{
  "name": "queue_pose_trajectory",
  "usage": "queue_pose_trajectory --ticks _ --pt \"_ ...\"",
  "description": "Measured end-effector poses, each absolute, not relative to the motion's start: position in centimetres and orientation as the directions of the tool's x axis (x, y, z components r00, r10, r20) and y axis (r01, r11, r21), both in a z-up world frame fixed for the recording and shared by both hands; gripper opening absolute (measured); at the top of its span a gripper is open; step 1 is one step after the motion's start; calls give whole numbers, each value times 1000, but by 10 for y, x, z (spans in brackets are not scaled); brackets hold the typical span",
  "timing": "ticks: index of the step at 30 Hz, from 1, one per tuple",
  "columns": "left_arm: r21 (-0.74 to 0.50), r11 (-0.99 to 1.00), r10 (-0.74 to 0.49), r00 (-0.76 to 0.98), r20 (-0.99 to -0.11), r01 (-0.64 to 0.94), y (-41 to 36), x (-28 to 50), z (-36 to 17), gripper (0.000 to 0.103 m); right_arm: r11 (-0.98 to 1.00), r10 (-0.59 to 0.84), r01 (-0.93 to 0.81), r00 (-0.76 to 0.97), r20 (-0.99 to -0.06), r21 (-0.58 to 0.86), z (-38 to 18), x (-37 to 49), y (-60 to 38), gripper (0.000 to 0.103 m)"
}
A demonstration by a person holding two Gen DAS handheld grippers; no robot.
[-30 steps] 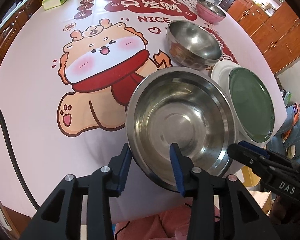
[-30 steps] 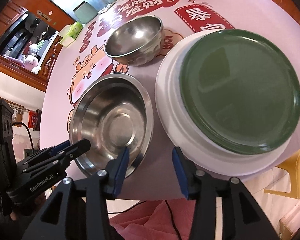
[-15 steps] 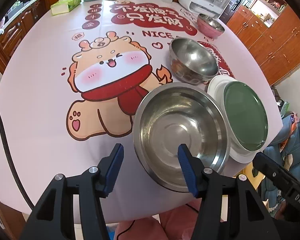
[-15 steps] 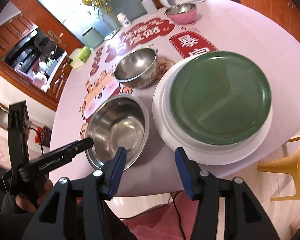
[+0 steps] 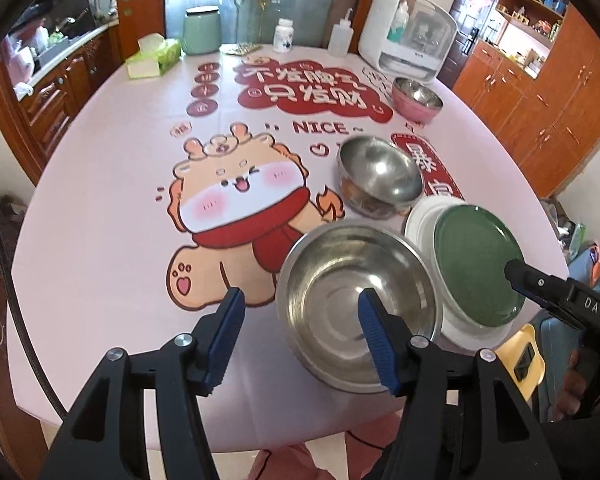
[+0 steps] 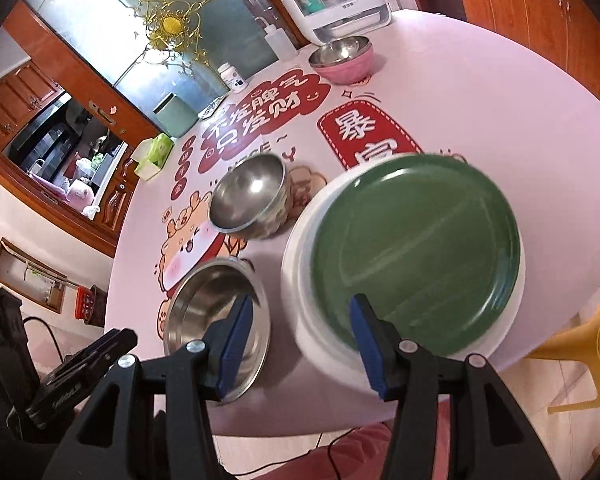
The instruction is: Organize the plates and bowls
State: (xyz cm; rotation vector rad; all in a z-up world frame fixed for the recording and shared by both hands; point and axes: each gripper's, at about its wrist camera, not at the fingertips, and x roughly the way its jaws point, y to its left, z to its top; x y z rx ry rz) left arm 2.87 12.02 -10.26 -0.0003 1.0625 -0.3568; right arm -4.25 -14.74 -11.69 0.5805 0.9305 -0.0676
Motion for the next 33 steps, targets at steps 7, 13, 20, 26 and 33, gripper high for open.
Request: queue_pose_trajectory --ticks 7,13,20,26,33 --pt "-155 960 -247 452 -857 231 97 35 -94 58 871 203 243 612 -764 426 -106 -25 -183 51" --pt "-187 966 -249 454 -856 178 65 44 -89 63 887 207 224 590 -780 405 -99 -10 -220 52" --pt "-240 957 -289 464 -837 162 22 55 -81 74 899 199 211 584 -787 383 -90 4 -262 63" --pt "-278 953 -303 449 -841 122 -11 69 -86 74 917 194 178 581 -790 356 -85 21 -297 71" --pt "-283 956 -284 466 -838 75 -48 81 -83 74 931 191 149 580 -792 333 -81 49 -335 77"
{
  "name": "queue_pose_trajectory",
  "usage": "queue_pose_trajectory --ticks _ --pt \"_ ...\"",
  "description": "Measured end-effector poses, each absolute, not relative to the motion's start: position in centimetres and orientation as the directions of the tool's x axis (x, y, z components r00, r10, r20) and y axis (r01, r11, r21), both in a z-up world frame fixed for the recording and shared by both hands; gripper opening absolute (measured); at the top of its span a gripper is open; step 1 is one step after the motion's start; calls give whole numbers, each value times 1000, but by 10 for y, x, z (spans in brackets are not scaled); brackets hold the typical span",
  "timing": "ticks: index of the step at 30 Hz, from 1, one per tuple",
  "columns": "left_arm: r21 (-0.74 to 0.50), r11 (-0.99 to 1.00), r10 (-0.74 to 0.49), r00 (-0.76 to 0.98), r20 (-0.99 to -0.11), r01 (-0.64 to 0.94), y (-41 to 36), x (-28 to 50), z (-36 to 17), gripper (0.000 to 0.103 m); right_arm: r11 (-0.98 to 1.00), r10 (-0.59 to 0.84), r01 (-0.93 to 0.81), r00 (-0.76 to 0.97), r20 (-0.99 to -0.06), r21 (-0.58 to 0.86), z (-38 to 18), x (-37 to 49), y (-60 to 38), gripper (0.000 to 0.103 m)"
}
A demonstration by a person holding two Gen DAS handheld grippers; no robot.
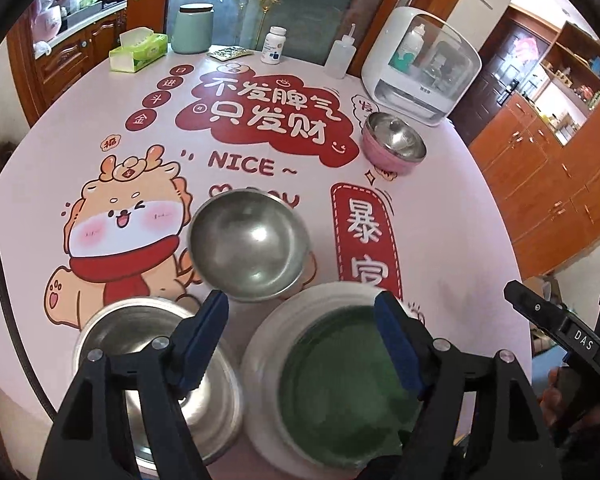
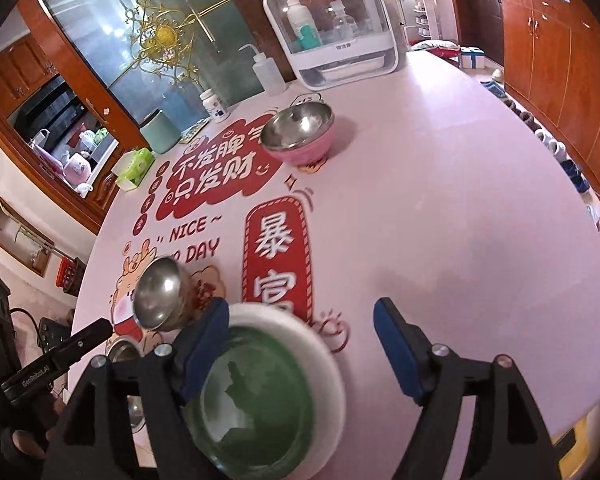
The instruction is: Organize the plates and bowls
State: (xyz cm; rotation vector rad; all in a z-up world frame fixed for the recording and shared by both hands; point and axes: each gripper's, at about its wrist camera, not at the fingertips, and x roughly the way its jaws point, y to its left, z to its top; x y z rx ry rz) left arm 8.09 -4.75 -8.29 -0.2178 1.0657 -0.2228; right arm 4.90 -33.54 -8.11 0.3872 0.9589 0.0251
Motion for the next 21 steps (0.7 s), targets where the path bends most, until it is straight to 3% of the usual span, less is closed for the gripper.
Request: queue_pose_trajectory --ticks 21 --pt "-191 981 -168 491 -855 3 -119 165 -27 74 951 235 16 609 -758 308 -34 170 -399 79"
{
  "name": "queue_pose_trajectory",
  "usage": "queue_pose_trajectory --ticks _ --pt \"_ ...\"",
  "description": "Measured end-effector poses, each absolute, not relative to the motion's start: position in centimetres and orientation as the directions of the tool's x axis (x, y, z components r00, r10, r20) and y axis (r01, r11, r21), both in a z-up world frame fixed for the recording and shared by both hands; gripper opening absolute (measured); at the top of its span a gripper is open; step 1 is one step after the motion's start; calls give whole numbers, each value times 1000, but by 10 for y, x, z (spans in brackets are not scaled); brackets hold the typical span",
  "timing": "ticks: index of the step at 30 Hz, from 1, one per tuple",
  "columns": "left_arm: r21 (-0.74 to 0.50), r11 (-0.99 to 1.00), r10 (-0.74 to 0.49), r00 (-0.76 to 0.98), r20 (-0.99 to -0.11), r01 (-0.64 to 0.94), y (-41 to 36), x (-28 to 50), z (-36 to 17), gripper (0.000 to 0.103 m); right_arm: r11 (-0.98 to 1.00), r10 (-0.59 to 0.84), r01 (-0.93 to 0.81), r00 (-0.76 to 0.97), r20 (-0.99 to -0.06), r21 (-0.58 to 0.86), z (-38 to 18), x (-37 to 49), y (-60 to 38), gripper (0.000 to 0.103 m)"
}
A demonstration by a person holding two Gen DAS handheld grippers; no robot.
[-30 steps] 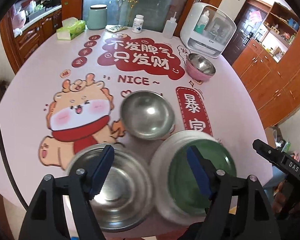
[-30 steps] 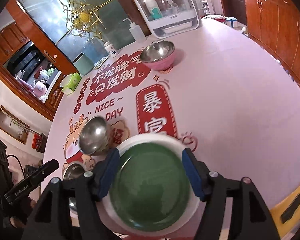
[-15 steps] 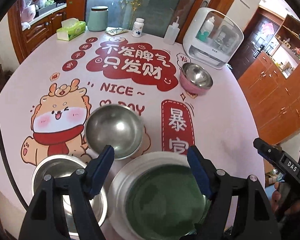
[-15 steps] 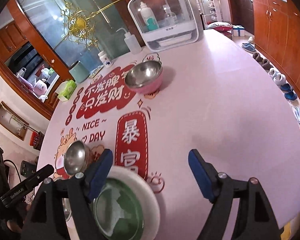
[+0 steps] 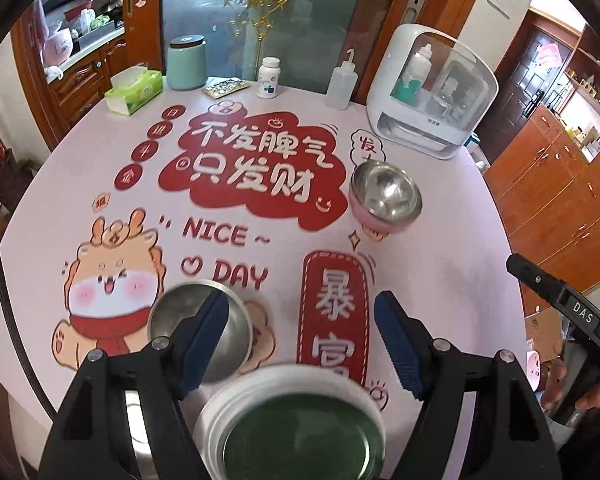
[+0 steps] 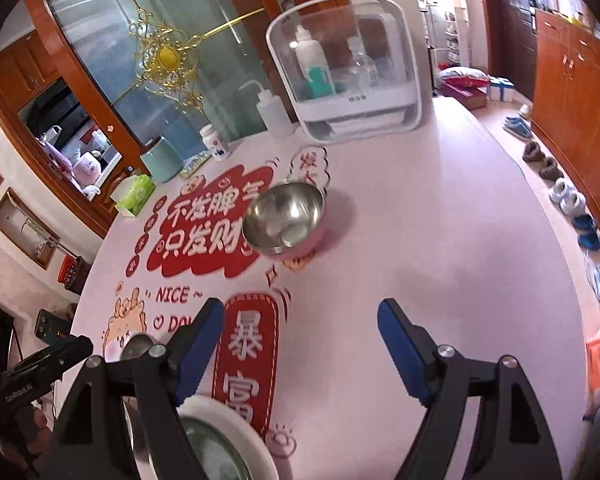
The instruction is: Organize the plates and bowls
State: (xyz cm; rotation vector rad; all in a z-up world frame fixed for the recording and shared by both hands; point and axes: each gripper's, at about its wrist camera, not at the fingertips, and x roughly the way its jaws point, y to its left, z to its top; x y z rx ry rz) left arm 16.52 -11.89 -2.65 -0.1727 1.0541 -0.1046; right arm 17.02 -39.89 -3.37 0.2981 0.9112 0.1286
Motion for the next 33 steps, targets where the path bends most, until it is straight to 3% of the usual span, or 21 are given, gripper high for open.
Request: queue_pose_trajectory --ticks 14,33 --pt "-98 995 -86 457 -885 -1 -172 251 -14 74 958 255 -56 617 -744 281 -17 251 -402 79" --pt "-230 971 -183 423 -888 -62 -208 316 -102 74 923 359 -84 542 -760 376 -98 317 -415 79"
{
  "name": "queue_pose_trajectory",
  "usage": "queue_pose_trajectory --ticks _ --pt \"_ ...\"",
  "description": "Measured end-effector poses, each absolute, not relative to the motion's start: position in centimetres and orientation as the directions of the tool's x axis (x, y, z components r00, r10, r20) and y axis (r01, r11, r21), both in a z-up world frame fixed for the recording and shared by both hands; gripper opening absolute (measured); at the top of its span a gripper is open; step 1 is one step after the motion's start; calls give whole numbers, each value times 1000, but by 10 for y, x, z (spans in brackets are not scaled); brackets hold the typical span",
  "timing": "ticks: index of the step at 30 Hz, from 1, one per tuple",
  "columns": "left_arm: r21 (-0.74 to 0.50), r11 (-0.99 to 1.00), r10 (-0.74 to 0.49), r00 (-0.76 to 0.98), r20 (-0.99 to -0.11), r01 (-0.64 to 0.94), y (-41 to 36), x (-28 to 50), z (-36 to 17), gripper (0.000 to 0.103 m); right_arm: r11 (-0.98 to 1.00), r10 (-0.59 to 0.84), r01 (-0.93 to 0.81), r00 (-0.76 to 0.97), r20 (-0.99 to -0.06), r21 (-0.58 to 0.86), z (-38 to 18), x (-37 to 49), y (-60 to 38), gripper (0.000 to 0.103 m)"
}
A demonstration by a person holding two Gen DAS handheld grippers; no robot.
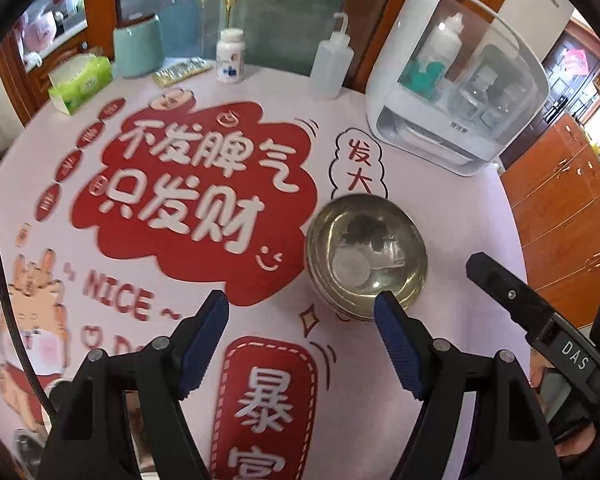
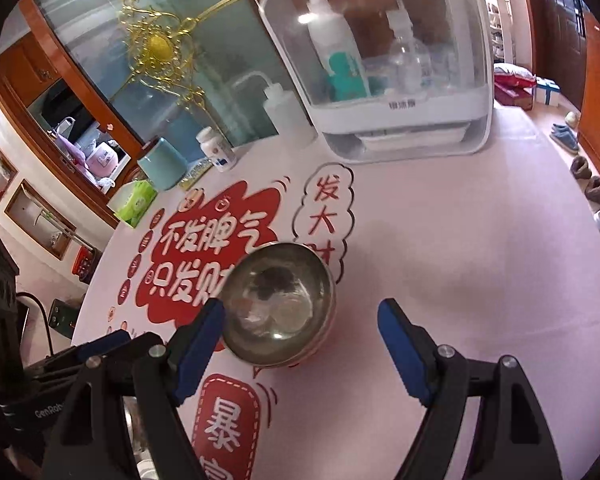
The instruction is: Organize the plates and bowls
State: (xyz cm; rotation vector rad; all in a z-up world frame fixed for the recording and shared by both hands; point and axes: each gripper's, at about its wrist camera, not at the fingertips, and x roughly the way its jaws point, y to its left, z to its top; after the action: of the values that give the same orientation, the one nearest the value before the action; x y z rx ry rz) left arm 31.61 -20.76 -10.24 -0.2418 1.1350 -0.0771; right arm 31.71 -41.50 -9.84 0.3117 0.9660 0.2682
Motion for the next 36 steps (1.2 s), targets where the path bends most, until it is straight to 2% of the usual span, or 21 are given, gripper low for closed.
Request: queue_pose_trajectory --ticks 8,15,17,20,23,25,30,32,36 --pt "-295 952 -234 431 -871 -79 -214 334 -145 74 895 412 -57 489 -769 443 -139 328 -424 79" --pt "-302 950 -247 405 -880 -75 -218 348 -170 74 864 463 -40 454 -761 502 -159 334 -428 79" --pt "-301 951 -248 398 -883 -76 -220 350 -175 70 857 473 -29 445 -760 515 -163 334 -429 77" --pt "-296 952 -245 386 -889 -79 -222 352 -182 68 852 479 -22 434 -763 523 -169 335 -429 72" --pt "-306 948 -256 370 -893 -82 -223 352 -188 66 850 483 -17 425 -766 527 -173 335 -429 62" --pt "-304 949 -256 365 -895 -80 -224 352 -190 61 849 484 -12 420 -768 529 -176 336 -429 55" --pt "-292 954 -247 367 -897 -72 -227 353 -191 57 844 493 -18 423 -760 537 -178 336 -430 54" --pt "-287 955 -242 359 -902 -77 -229 353 -193 51 843 494 -17 423 -760 538 -180 335 -432 53" --pt "-307 948 -263 341 -903 -84 -230 349 -197 42 837 504 -18 413 -758 547 -182 334 -433 45"
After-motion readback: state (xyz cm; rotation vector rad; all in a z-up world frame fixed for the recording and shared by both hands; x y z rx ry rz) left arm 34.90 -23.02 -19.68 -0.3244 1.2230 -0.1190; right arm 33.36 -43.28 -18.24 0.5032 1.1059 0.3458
